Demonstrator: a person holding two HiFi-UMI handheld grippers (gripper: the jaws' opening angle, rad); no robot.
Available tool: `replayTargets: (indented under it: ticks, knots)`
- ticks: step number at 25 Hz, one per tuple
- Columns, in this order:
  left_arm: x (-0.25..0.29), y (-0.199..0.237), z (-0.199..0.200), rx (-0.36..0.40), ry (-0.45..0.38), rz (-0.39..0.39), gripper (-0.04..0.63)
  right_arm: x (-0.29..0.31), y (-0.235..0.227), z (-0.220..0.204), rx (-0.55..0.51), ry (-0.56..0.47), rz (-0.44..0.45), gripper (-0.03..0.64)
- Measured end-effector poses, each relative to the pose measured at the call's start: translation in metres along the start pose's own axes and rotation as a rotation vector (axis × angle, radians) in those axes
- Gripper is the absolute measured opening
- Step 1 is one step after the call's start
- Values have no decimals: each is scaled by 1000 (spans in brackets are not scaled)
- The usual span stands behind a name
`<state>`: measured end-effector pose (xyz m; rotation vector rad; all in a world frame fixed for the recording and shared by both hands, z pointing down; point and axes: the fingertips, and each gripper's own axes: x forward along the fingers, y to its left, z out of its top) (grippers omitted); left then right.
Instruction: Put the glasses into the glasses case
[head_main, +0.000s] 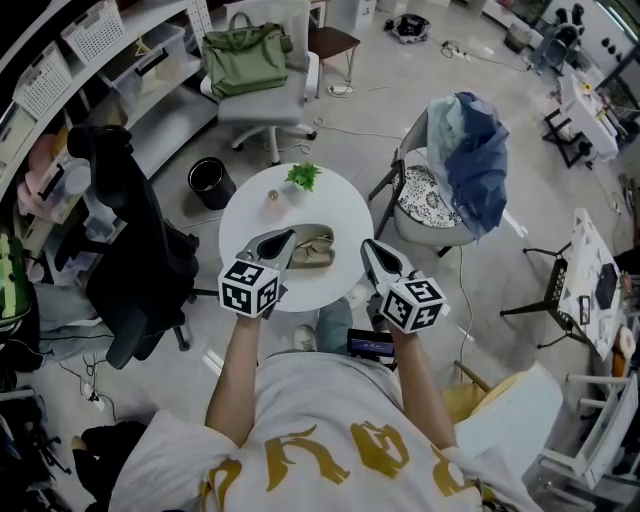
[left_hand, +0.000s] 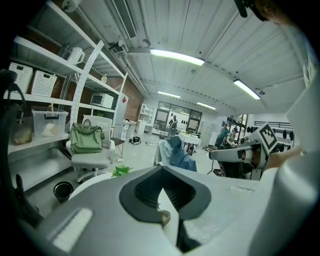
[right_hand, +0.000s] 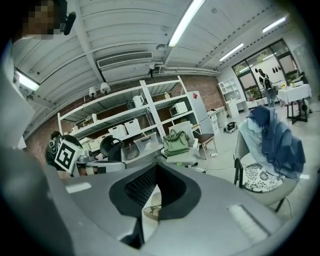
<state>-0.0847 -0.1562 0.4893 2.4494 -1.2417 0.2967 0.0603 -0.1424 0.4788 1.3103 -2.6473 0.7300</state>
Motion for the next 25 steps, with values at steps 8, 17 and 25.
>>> replayTargets:
  ticks: [8,17,25]
  knots:
    - [-2,4,-1,-7,1,7,0,0,1,0,1,-3,-3,23]
    - [1,2,-5,-9,10,8,0,0,2,-4,10,2,5,23]
    - [1,6,-10,-15,17,13,0,3,3,-6,8,3,8,23]
